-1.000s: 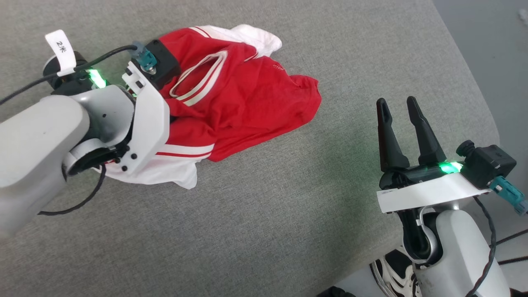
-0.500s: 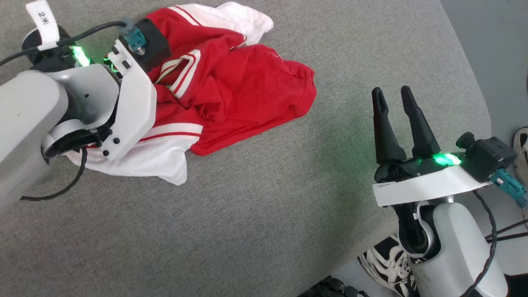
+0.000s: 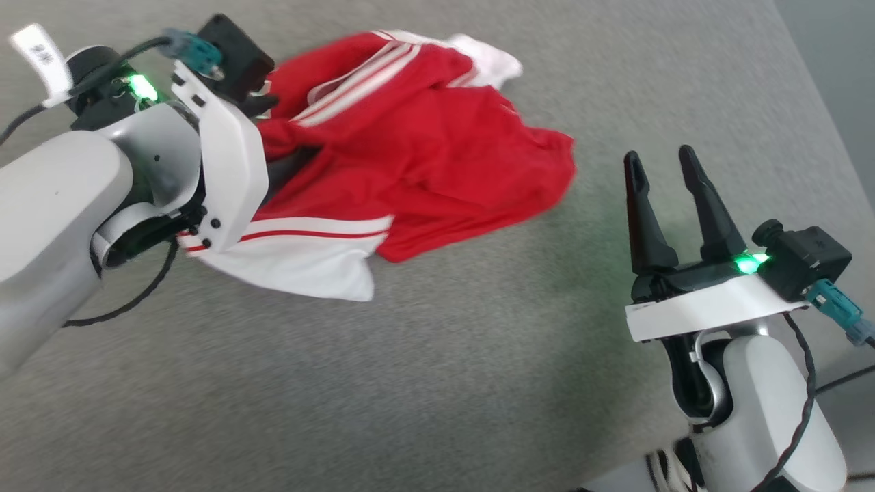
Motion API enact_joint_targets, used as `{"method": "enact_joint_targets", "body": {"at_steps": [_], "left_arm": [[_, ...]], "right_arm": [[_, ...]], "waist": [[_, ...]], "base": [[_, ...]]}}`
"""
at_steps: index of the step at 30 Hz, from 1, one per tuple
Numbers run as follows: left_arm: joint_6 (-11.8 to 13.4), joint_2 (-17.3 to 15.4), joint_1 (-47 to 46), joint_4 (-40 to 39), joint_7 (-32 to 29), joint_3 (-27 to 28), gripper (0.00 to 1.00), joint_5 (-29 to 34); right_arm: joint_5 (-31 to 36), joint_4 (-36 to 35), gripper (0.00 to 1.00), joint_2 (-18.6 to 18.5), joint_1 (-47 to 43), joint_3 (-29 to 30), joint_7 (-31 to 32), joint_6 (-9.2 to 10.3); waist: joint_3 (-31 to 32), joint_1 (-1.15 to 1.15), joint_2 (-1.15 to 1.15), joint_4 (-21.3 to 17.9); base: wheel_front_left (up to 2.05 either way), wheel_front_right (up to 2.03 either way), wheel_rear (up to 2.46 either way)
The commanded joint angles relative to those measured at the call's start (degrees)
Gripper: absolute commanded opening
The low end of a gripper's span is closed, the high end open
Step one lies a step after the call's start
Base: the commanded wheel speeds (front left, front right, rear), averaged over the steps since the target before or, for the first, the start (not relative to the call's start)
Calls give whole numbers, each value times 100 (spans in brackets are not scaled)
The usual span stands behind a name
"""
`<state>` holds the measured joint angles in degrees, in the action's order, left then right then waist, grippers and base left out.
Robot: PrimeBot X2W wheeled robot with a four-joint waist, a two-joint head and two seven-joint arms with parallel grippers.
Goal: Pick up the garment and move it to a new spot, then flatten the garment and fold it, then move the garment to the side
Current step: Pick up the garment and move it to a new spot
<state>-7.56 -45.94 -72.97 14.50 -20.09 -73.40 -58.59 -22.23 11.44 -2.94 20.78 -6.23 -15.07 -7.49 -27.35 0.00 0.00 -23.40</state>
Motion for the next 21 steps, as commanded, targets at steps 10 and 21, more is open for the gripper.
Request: {"method": "enact_joint_targets", "body": {"at_steps": [10,21], "left_arm": [[16,246,1122,797,2310,27,100,-863],[51,839,3030,2247,3533,978,100,-1276]], "right_arm": [[730,297,100,-95,-347,254,-12,0],[767,447,100,-640,-973,684,-12,0]], "waist": [[1039,0,0,1135],[1740,0,0,1980]], "base": [[0,0,0],[0,0,0]]}}
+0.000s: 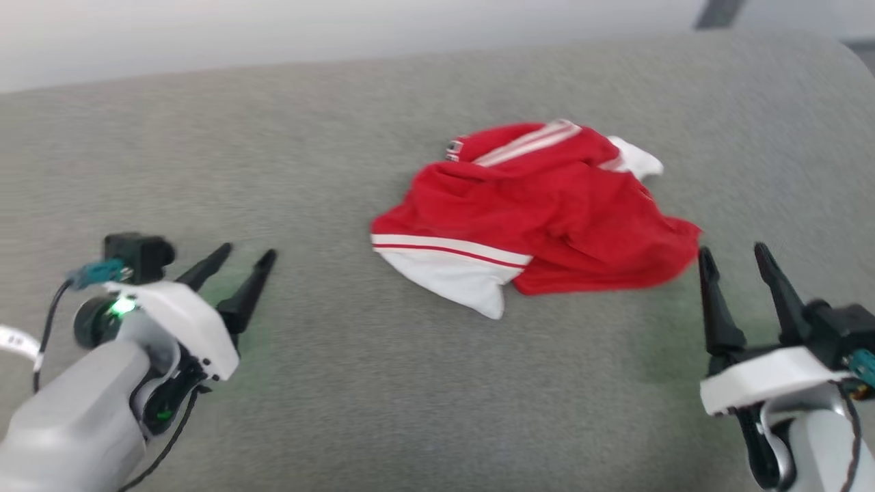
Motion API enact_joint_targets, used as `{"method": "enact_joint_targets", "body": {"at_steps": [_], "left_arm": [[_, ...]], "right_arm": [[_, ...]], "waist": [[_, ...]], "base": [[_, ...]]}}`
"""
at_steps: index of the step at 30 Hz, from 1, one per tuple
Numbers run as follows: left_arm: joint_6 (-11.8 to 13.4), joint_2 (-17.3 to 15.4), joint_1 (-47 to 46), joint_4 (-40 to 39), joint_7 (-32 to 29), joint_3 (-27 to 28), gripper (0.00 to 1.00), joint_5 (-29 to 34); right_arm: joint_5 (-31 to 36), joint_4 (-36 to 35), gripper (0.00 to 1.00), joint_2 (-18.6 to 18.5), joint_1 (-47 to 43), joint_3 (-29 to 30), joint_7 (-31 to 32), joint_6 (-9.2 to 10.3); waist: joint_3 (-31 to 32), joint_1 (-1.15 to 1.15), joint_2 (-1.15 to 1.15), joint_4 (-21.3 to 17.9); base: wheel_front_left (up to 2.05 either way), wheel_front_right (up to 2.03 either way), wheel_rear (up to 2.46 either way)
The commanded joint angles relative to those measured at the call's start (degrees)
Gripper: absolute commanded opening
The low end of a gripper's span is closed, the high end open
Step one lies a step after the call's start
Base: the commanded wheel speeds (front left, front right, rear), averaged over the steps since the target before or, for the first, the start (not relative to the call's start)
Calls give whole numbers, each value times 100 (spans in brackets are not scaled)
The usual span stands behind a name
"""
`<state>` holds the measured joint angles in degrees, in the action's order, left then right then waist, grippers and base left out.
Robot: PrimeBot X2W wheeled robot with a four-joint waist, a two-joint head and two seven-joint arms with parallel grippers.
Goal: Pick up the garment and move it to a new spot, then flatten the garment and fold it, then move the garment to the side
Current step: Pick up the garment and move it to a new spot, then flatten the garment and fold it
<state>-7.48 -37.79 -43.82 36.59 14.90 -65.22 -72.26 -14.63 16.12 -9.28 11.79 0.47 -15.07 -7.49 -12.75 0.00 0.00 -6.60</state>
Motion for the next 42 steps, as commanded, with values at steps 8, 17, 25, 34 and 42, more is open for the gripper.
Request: {"method": "enact_joint_targets", "body": {"at_steps": [8,17,25,34,42], "left_arm": [[75,523,1844,-156,36,2634,100,1406],[372,1306,3823,-1489,37,5139,100,3396],[288,1927,4529,-2404,37,6211,100,4913],[78,2435,4777,-2820,38,6818,100,5776],[1,2663,4743,-2702,38,7003,100,5857]], "right_arm": [[74,-69,100,-118,-491,231,-12,0],[86,-138,100,-108,-633,230,-12,0],[115,-250,100,-127,-572,203,-12,0],[113,-370,100,-137,-501,167,-12,0],[103,-332,100,-105,-443,143,-12,0]], "waist": [[624,0,0,635],[911,0,0,719],[948,0,0,746],[880,0,0,704],[814,0,0,679]], "base": [[0,0,0],[0,0,0],[0,0,0],[0,0,0],[0,0,0]]}}
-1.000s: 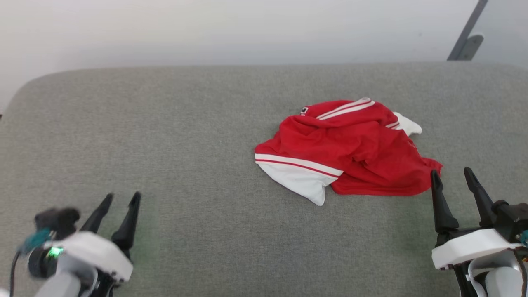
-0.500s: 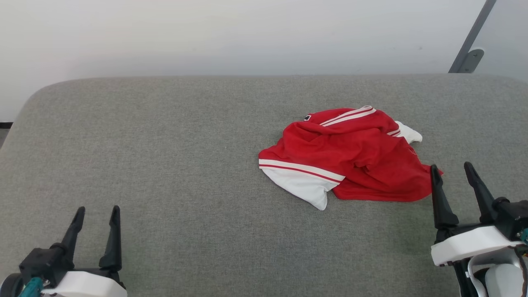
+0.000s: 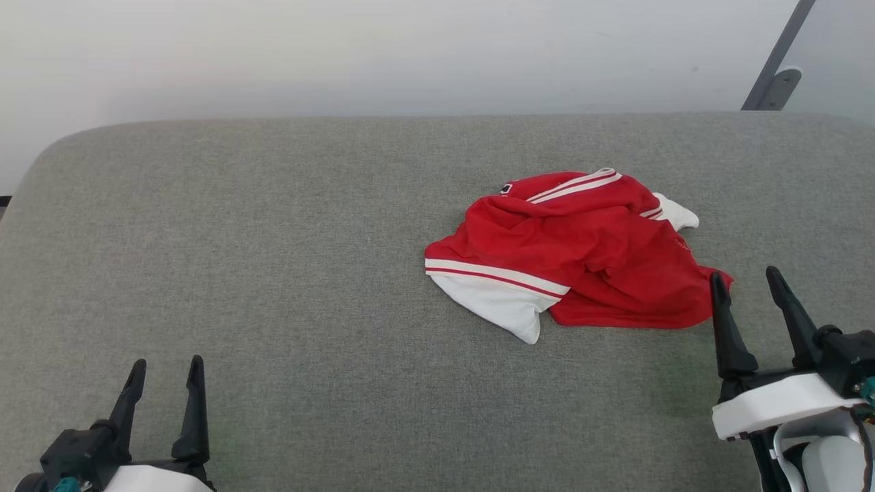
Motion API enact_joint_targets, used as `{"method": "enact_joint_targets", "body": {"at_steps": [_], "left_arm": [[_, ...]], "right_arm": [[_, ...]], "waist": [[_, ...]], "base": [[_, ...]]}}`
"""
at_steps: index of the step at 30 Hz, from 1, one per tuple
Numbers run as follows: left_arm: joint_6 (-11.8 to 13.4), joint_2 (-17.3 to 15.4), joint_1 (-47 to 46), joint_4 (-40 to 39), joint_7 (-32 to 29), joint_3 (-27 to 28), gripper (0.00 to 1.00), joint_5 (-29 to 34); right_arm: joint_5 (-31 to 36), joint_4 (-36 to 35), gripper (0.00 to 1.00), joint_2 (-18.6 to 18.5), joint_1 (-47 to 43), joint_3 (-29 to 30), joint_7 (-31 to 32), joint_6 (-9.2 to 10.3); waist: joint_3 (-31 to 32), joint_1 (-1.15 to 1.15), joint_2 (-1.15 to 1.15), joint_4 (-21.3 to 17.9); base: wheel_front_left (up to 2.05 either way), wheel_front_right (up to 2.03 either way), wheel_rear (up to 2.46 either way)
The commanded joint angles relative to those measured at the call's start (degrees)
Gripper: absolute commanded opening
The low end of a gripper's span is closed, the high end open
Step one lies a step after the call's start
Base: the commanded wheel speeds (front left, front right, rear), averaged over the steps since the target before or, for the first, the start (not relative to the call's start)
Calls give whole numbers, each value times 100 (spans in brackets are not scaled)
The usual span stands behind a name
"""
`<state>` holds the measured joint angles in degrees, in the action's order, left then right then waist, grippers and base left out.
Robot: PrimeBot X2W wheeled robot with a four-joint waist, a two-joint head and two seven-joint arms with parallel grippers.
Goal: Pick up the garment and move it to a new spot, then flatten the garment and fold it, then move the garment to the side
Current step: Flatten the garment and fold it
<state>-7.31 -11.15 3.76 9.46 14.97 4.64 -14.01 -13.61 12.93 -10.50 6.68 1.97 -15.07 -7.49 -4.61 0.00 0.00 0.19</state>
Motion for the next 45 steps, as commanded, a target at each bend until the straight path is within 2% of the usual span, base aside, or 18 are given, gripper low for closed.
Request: {"method": "enact_joint_targets", "body": {"at_steps": [1,9,15,24,25,28,33,40,45], "left_arm": [[-19,3,-33,10,31,25,100,36],[-24,-24,-134,-78,31,-77,100,-46],[-25,78,-349,-196,31,-108,100,-95],[-21,233,-907,-199,32,-318,100,-203],[-21,233,-907,-199,32,-318,100,-203],[-21,300,-1088,-149,32,-393,100,-209],[-21,375,-1288,-88,32,-502,100,-274],[-21,448,-1566,-77,33,-657,100,-338],[-20,451,-1703,-7,32,-765,100,-285]], "right_arm": [[-4,-1,100,18,71,-14,-12,0],[-45,110,100,-32,170,-94,-12,0],[-248,352,100,-493,920,-478,233,0],[-1003,992,100,-1894,2609,-1049,2038,0],[-1003,992,100,-1894,2609,-1049,2038,0],[-1290,1237,100,-2402,3057,-1432,2811,0],[-2193,1286,100,-2985,3641,-2055,4192,0],[-2932,1263,100,-3436,4164,-2877,5583,-1],[-3314,1319,100,-3473,4191,-3246,6186,-1]], "waist": [[-3,0,0,0],[-82,0,0,25],[-548,0,0,64],[-1498,0,0,374],[-1498,0,0,374],[-1752,0,0,517],[-2060,0,0,702],[-2453,0,0,894],[-2619,0,0,976]], "base": [[0,0,0],[0,0,0],[0,0,0],[0,0,0],[0,0,0],[0,0,0],[0,0,0],[0,0,0],[0,0,0]]}}
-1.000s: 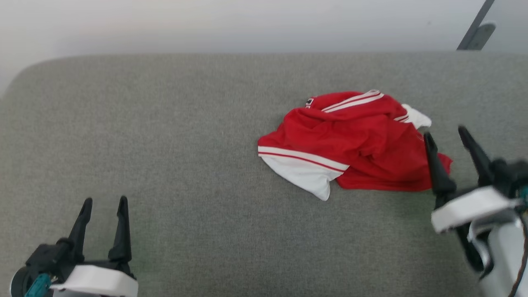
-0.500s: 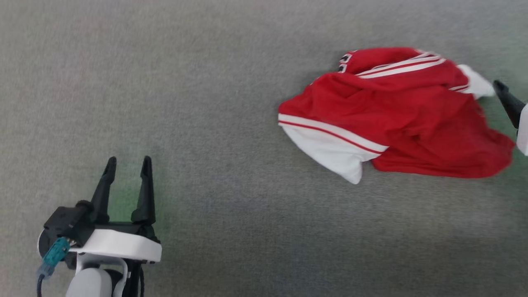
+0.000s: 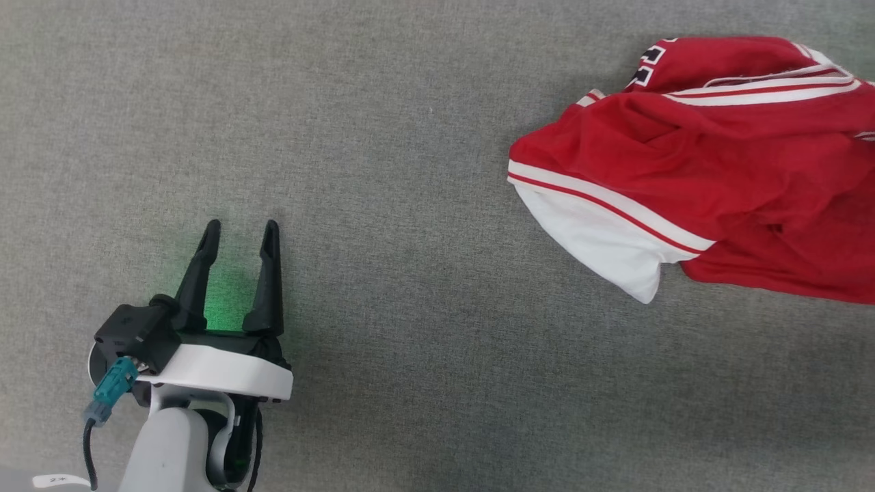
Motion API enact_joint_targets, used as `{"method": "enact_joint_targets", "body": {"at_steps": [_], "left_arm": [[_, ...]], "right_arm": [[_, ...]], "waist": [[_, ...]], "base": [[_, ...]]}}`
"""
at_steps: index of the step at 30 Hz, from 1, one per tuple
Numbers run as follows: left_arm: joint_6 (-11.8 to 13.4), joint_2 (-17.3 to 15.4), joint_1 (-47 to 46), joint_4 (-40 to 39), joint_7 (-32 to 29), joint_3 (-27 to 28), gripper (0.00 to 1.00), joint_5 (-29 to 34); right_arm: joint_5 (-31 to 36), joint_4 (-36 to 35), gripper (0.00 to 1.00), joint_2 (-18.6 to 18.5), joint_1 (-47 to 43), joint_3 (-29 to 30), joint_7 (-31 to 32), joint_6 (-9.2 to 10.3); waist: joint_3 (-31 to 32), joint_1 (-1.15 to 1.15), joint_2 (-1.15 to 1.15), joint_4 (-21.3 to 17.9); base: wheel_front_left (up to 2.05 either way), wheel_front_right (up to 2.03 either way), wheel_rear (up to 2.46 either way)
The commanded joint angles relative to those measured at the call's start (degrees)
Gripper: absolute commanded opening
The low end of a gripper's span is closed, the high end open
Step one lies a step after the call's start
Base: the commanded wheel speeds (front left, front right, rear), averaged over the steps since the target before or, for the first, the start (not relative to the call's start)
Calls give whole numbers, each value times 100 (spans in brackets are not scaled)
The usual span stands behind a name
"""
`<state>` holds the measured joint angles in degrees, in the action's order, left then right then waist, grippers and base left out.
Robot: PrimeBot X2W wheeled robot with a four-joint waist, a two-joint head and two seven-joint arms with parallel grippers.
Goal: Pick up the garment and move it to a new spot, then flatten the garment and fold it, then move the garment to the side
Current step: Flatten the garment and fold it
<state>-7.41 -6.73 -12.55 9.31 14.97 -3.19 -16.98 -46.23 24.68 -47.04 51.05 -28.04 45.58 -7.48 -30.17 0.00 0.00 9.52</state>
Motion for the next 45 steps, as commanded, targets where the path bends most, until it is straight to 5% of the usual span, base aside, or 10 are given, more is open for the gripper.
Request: {"method": "enact_joint_targets", "body": {"at_steps": [1,3,4,22,34,37,38,45], "left_arm": [[-10,27,-89,13,32,9,100,2],[-10,46,-133,28,32,-4,100,-13],[-10,41,-146,35,32,-4,100,-17],[-11,-137,-248,-29,32,-2,100,18],[-11,-357,-344,31,32,-150,100,-39],[-11,-456,-441,28,32,-229,100,-142],[-11,-523,-468,32,32,-268,100,-173],[-11,-1236,-722,-203,32,-682,100,-426]], "right_arm": [[-119,120,100,175,-248,-285,180,-2],[-208,61,27,125,-266,-359,250,-2],[-243,29,0,86,-267,-378,248,-2],[-543,729,0,-679,-688,1491,-2522,12],[74,1969,0,-114,-676,2118,-3542,11],[236,2115,49,68,-631,2131,-3845,11],[289,2157,100,120,-625,2146,-3968,11],[588,2378,100,531,-947,2368,-5250,11]], "waist": [[-88,0,0,53],[-115,0,0,61],[-129,0,0,54],[-53,0,0,-453],[-98,0,0,-636],[-48,0,0,-683],[-22,0,0,-704],[379,0,0,-1041]], "base": [[0,0,0],[0,0,0],[0,0,0],[0,0,0],[0,0,0],[0,0,0],[0,0,0],[0,0,0]]}}
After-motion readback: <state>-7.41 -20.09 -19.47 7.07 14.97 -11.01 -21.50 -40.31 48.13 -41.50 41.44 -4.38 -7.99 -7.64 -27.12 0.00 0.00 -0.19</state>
